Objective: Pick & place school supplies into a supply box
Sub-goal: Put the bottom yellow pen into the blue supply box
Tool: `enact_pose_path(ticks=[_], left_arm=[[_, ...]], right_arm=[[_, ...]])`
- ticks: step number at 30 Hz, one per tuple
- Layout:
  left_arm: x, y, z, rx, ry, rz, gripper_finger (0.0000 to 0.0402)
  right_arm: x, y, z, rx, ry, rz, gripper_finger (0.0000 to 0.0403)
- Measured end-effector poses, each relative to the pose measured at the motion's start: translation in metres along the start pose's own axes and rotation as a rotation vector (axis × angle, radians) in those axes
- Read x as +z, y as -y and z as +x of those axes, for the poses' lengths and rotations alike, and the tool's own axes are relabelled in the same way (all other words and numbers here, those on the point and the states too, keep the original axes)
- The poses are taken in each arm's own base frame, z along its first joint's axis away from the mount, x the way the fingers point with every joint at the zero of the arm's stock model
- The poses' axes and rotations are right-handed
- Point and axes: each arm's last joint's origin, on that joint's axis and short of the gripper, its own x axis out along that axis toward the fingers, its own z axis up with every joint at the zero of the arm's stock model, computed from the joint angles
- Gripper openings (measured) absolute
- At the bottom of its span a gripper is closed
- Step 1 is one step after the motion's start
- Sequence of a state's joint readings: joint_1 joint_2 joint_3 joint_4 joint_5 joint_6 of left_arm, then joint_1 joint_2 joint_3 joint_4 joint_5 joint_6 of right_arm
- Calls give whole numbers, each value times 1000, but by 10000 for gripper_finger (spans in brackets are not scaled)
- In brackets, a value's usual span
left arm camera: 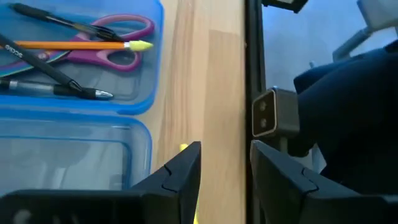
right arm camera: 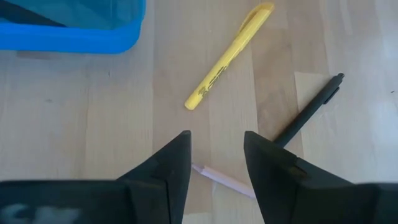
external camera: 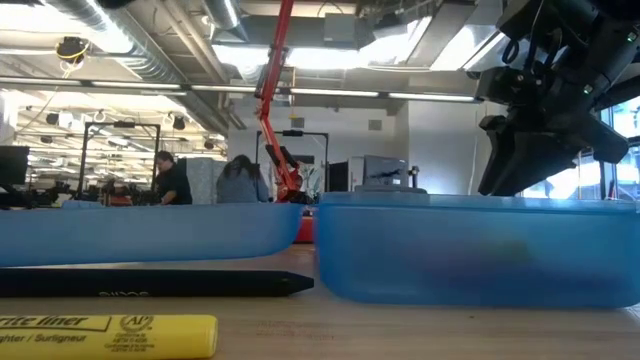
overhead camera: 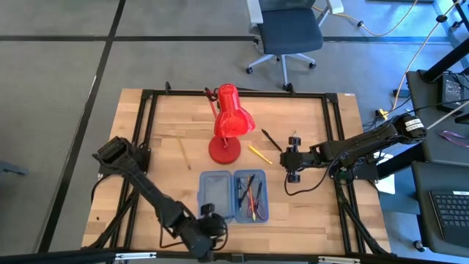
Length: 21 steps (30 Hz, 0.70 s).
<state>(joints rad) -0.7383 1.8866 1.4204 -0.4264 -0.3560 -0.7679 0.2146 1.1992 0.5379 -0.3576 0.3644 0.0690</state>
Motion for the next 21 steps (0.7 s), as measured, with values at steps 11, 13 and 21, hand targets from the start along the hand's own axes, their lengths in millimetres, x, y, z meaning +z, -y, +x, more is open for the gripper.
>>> enact_pose_path(ticks=[11,13,21], left_arm=[[-5,-2,4,9,-45,-63,199],[-7,1,3,-25,-72,-74,208],[-25,17,-4,-65,-111,-30,214]], right_arm=[[7,0,0,7,68,106,152],[7,0,0,7,72,108,152],[7,0,0,7,73,109,152]])
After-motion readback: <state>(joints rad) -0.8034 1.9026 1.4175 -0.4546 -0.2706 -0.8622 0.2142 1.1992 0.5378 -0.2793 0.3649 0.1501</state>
